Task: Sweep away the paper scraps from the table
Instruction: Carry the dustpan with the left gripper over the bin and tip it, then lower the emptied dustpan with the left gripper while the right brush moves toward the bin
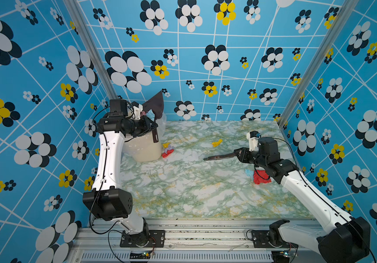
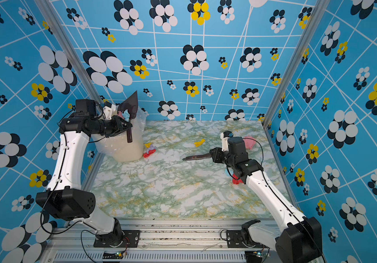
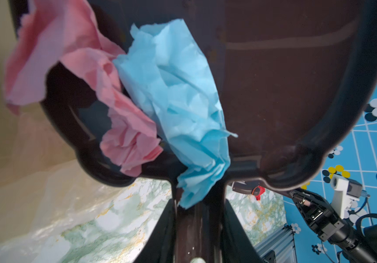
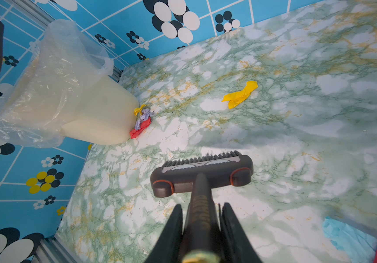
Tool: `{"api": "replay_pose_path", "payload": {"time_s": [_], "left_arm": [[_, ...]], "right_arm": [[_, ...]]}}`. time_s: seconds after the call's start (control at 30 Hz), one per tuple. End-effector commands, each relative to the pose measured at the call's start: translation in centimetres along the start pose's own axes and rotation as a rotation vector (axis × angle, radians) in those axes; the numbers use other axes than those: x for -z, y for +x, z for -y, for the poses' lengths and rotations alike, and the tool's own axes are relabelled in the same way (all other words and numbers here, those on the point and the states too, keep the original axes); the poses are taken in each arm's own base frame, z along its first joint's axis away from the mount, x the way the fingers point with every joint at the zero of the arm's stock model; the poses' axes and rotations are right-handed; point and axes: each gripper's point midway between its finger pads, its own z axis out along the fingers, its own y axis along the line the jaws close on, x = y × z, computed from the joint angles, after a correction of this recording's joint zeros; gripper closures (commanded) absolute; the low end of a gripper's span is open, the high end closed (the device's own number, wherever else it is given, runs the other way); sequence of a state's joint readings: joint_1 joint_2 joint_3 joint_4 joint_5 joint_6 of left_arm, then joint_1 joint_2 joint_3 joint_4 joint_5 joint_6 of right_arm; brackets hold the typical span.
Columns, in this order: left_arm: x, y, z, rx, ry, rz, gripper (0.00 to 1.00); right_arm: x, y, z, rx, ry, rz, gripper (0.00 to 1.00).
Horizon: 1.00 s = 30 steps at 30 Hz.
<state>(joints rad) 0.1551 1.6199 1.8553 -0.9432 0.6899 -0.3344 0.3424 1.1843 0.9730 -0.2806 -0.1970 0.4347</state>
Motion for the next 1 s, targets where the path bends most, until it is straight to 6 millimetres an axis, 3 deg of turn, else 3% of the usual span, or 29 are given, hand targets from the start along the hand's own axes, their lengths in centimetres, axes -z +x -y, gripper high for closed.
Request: {"api": "replay_pose_path", "payload": {"time_s": [0.0, 0.2, 0.43, 0.77, 0.97], "left_arm": [[0.8, -1.6, 1.6, 0.029, 0.181, 0.054, 1.0], [0.6, -2.0, 0.9, 0.079, 0.258, 0.054, 1.0], [1.3, -3.3, 2.4, 0.131, 0.453, 0.083, 1.0], [2.7, -2.9, 3.2, 0.126, 0.472, 0.092, 1.0], [3.9, -3.2, 4.6, 0.109, 0.495, 0.112, 1.0]], "right_arm": [[0.4, -1.4, -0.8, -0.005, -0.028, 0.036, 1.0], [0.7, -1.4, -0.6, -0.014, -0.016, 0.04, 1.0], [0.6, -1.7, -0.7, -0.013, -0.016, 0.042, 1.0], [0.5, -1.8, -1.1, 0.025, -0.043, 0.057, 1.0], [1.1, -2.5, -2.4, 0.055, -0.095, 0.111, 1.0]]}}
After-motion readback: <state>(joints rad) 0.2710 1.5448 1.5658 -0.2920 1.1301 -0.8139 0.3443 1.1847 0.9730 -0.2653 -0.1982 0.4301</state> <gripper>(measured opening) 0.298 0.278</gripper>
